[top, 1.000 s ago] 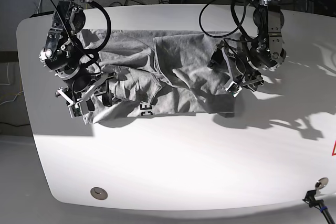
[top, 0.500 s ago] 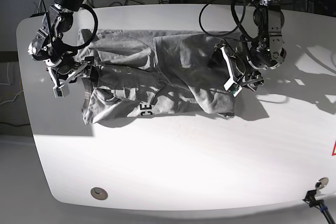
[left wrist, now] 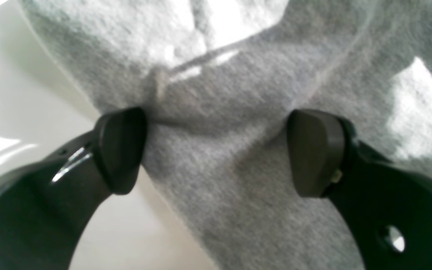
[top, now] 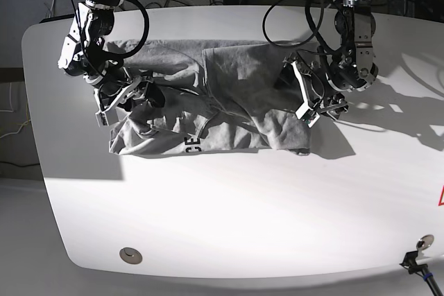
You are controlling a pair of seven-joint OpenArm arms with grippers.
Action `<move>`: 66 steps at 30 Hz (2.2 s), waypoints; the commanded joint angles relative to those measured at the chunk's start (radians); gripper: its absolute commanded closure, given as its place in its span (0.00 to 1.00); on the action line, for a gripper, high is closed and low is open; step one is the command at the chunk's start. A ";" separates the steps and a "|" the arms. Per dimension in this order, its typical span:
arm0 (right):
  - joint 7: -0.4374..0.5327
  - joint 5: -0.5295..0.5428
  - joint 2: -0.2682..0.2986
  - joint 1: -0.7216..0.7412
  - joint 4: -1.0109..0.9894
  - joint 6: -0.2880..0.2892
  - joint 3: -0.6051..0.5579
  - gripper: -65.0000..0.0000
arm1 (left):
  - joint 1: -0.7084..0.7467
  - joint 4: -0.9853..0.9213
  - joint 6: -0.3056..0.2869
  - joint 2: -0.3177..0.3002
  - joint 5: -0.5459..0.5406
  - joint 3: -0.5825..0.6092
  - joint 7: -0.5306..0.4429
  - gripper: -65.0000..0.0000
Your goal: Fold the T-shirt properly
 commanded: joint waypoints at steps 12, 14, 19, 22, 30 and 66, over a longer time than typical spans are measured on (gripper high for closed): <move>-0.013 -0.154 0.014 0.030 0.128 -0.011 -0.001 1.00 | -0.007 0.001 -0.002 0.053 0.008 0.023 0.029 0.14; -0.017 -0.230 0.009 0.022 0.227 -0.037 -0.002 1.00 | -0.007 0.001 -0.002 0.053 0.008 0.063 0.029 0.14; -0.035 -0.263 0.008 -0.031 0.398 -0.050 -0.004 1.00 | -0.006 0.000 -0.002 0.078 0.008 0.116 0.030 0.14; -0.093 -0.263 -0.012 -0.042 0.488 -0.042 -0.005 1.00 | -0.006 0.000 -0.002 0.081 0.006 0.144 0.030 0.14; -0.145 -0.265 -0.078 -0.083 0.583 -0.047 -0.108 1.00 | -0.009 0.000 -0.002 0.108 0.006 0.216 0.030 0.14; -0.173 -0.268 -0.241 -0.117 0.596 -0.050 -0.424 0.52 | -0.092 0.032 -0.002 0.142 0.006 0.212 0.032 0.14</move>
